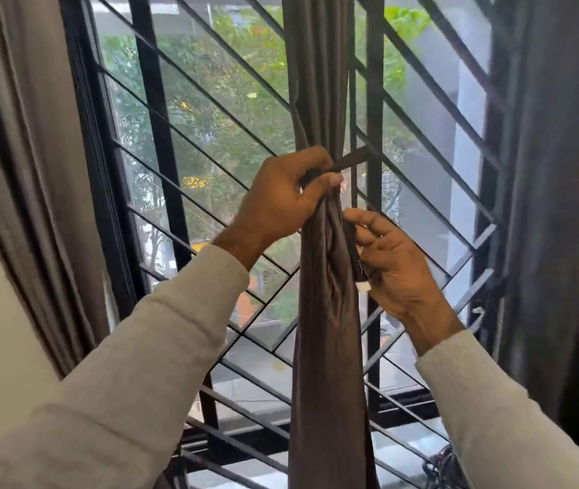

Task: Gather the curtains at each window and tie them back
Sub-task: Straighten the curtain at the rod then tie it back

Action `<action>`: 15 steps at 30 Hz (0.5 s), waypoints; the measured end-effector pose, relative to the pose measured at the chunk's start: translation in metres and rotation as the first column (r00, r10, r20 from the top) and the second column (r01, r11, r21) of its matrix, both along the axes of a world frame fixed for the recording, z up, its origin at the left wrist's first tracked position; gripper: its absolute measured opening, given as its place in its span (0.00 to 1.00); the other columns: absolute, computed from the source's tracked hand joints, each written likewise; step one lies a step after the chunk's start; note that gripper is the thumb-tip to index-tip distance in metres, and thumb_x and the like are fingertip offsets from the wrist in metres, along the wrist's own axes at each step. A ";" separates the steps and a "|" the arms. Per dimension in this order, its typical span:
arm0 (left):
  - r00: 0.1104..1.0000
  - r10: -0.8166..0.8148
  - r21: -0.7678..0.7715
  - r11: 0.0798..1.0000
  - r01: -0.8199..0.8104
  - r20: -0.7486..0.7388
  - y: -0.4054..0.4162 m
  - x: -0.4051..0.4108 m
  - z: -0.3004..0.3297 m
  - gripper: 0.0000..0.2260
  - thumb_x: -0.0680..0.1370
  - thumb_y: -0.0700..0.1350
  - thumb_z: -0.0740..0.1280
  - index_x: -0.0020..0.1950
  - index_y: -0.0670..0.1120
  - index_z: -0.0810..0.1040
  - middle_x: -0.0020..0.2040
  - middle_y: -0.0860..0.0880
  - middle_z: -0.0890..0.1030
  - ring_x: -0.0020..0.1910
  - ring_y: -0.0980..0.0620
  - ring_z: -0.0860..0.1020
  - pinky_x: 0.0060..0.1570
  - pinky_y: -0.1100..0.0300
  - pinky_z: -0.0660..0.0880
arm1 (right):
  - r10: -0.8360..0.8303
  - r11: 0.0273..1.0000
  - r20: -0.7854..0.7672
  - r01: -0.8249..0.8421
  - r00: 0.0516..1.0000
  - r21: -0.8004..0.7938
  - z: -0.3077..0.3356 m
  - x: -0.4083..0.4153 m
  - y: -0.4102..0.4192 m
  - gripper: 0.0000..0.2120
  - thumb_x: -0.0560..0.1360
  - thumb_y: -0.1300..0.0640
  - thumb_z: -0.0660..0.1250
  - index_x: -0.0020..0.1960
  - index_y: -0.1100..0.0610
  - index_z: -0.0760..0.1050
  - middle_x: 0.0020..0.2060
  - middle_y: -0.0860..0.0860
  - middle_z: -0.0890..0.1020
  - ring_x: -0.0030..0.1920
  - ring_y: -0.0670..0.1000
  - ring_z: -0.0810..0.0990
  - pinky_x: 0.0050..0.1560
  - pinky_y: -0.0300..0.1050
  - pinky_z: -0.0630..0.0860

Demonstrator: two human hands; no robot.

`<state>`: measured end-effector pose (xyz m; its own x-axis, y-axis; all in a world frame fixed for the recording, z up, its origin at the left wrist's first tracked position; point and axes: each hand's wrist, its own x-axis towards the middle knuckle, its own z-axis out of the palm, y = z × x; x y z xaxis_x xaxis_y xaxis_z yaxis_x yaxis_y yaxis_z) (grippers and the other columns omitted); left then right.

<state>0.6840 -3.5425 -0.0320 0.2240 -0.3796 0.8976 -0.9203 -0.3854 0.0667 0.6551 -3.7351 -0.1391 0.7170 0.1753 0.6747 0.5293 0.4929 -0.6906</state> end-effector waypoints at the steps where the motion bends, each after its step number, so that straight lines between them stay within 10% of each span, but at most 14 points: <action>1: 0.999 -0.016 -0.006 1.000 0.016 -0.032 -0.002 0.002 0.002 0.07 0.83 0.48 0.71 0.48 0.47 0.79 0.39 0.48 0.83 0.41 0.43 0.83 0.43 0.44 0.81 | -0.039 0.999 0.031 0.040 0.999 -0.031 -0.001 0.001 -0.002 0.24 0.76 0.81 0.59 0.63 0.60 0.79 0.56 0.60 0.86 0.52 0.54 0.87 0.45 0.43 0.85; 7: 0.989 -0.025 -0.065 0.998 0.016 -0.146 -0.013 0.017 0.002 0.06 0.82 0.45 0.74 0.46 0.48 0.80 0.38 0.48 0.86 0.39 0.49 0.86 0.43 0.52 0.81 | -0.446 0.885 0.273 0.465 0.852 -0.005 0.012 0.026 -0.008 0.13 0.75 0.73 0.71 0.52 0.58 0.84 0.44 0.50 0.89 0.45 0.48 0.87 0.48 0.41 0.83; 10: 0.986 0.018 -0.079 0.996 -0.032 -0.167 -0.018 0.023 0.000 0.09 0.81 0.45 0.74 0.45 0.43 0.80 0.36 0.44 0.82 0.36 0.54 0.79 0.40 0.55 0.76 | -0.436 0.885 0.410 0.465 0.801 0.033 0.021 0.041 -0.016 0.08 0.80 0.70 0.70 0.52 0.58 0.83 0.50 0.60 0.84 0.50 0.51 0.86 0.52 0.45 0.82; 15: 0.977 0.105 -0.071 0.990 -0.120 -0.187 -0.029 0.024 0.002 0.10 0.81 0.44 0.74 0.46 0.38 0.81 0.37 0.44 0.82 0.36 0.55 0.79 0.39 0.56 0.75 | -0.329 0.936 0.370 0.353 0.869 0.003 0.036 0.060 -0.028 0.11 0.79 0.71 0.70 0.60 0.64 0.82 0.45 0.48 0.89 0.47 0.52 0.89 0.53 0.45 0.84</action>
